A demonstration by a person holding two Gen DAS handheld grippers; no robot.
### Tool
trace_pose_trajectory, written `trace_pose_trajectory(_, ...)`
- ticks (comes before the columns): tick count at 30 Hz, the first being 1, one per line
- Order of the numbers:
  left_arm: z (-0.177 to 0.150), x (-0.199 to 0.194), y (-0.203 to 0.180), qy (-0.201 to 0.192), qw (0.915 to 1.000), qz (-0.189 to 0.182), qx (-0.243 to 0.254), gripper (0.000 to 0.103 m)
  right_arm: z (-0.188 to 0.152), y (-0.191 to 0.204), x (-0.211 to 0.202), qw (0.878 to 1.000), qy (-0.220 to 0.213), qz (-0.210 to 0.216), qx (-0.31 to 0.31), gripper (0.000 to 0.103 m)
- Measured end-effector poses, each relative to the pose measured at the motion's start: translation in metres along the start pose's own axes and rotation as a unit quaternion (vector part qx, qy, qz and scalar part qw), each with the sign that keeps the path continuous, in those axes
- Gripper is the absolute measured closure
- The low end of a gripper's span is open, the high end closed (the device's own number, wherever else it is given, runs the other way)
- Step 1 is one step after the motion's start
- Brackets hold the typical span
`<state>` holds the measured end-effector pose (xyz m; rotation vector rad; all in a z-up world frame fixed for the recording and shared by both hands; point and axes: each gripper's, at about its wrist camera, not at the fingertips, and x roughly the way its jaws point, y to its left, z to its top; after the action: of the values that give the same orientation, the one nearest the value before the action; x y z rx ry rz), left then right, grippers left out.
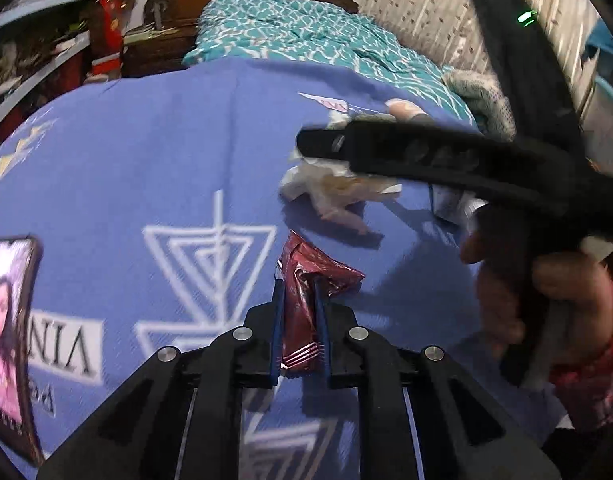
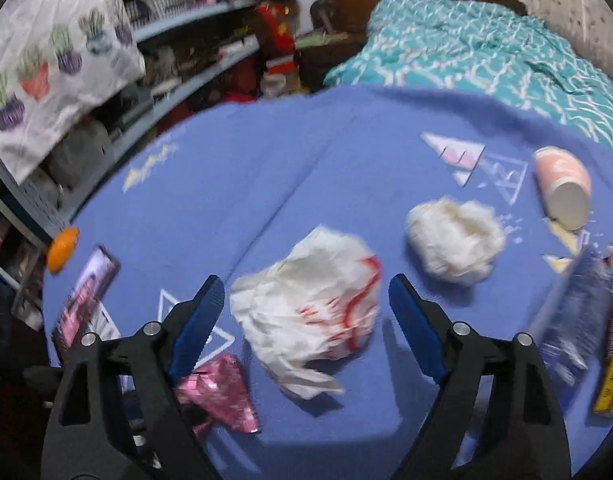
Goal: Collect trash
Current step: 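Grasp the red wrapper with the left gripper while the right grasps the white plastic bag, then release the wrapper and bag into the wastebasket with both grippers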
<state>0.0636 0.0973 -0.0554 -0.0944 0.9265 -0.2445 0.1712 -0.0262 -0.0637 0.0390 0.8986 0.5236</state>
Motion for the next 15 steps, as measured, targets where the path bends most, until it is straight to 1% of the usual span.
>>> trace_pose_trajectory(1, -0.003, -0.005, 0.004, -0.001, 1.0000, 0.000, -0.006, 0.090, -0.004, 0.003, 0.007, 1.000, 0.013, -0.007, -0.008, 0.036)
trace_pose_trajectory(2, -0.006, -0.008, 0.006, -0.002, 0.9999, 0.002, -0.010, 0.090, -0.009, 0.005, 0.010, 1.000, 0.024, -0.010, -0.018, 0.042)
trace_pose_trajectory(4, -0.010, -0.012, 0.009, -0.001, 0.9999, 0.005, -0.015, 0.090, -0.018, 0.004, -0.002, 0.999, 0.007, -0.009, -0.031, 0.051)
trace_pose_trajectory(5, -0.012, -0.014, 0.011, -0.001, 0.9998, 0.004, -0.017, 0.090, -0.023, 0.001, -0.011, 1.000, 0.005, -0.004, -0.031, 0.054)
trace_pose_trajectory(7, -0.015, -0.019, 0.007, 0.002, 0.9998, -0.002, -0.020, 0.091, -0.034, -0.007, -0.036, 1.000, -0.007, 0.009, -0.021, 0.054)
trace_pose_trajectory(9, -0.014, -0.022, 0.002, 0.002, 0.9997, -0.016, -0.017, 0.093, -0.054, -0.016, -0.071, 0.999, -0.030, 0.028, -0.008, 0.054)
trace_pose_trajectory(10, -0.013, -0.025, -0.008, 0.000, 0.9995, -0.029, -0.010, 0.094, -0.062, -0.018, -0.085, 0.999, -0.041, 0.031, -0.005, 0.054)
trace_pose_trajectory(12, -0.006, -0.025, -0.024, -0.002, 0.9987, -0.050, 0.007, 0.094, -0.084, -0.033, -0.117, 0.998, -0.064, 0.028, 0.005, 0.054)
trace_pose_trajectory(13, -0.005, -0.027, -0.039, -0.002, 0.9974, -0.067, 0.023, 0.094, -0.092, -0.041, -0.128, 0.997, -0.073, 0.022, 0.014, 0.054)
trace_pose_trajectory(15, -0.004, -0.027, -0.066, 0.000, 0.9942, -0.095, 0.051, 0.094, -0.116, -0.069, -0.156, 0.995, -0.091, -0.004, 0.045, 0.054)
